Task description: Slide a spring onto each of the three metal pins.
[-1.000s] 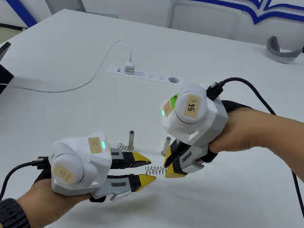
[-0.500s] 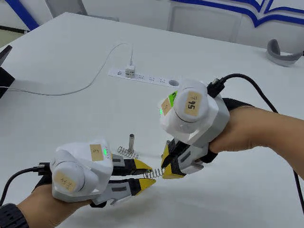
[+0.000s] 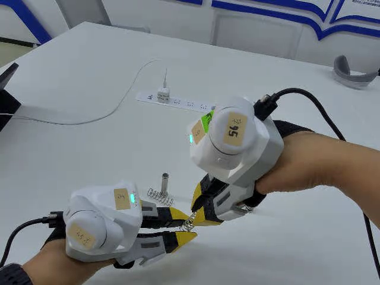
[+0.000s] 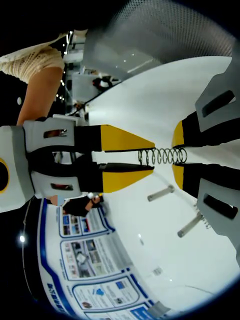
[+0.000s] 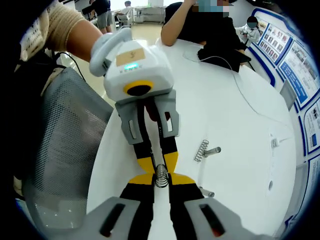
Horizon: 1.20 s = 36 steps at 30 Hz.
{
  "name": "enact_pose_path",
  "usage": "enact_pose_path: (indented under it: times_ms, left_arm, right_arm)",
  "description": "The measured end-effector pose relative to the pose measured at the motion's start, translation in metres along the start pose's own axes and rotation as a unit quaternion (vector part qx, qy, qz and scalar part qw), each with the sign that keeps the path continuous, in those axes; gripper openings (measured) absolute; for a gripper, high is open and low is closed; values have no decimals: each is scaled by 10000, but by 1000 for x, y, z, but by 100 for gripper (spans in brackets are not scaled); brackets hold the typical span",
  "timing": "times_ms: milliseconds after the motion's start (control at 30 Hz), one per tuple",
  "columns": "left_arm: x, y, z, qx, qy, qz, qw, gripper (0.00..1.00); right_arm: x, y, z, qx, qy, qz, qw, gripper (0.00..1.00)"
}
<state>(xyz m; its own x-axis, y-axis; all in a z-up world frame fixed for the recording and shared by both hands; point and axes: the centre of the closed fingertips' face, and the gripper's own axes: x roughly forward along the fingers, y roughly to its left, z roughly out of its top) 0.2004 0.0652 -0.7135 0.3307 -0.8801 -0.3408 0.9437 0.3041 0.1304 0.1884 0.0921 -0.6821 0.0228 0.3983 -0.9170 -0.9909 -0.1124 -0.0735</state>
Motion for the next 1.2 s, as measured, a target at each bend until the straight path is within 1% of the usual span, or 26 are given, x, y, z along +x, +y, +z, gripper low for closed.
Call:
enact_pose_path:
  times_ms: [200, 433, 667, 867, 1067, 1200]
  left_arm:
    - [1, 1, 1, -18, -37, 27, 10000, 11]
    - [1, 1, 2, -37, -68, 26, 10000, 11]
    - [1, 4, 4, -93, -119, 66, 9999, 11]
    - [1, 3, 6, -117, -162, 42, 9998, 11]
    - [1, 6, 9, -188, -224, 70, 9995, 11]
    - [1, 7, 9, -226, -243, 83, 9994, 11]
  right_arm:
    - [0, -2, 2, 13, -43, -31, 10000, 12]
    - [-2, -4, -1, 123, -101, -67, 9999, 15]
    - [4, -1, -5, 154, -80, -29, 9998, 16]
    - [4, -5, -5, 223, -163, -89, 9996, 15]
    - [5, -7, -5, 252, -159, -126, 9995, 12]
    - [4, -8, -3, 235, -164, -132, 9995, 12]
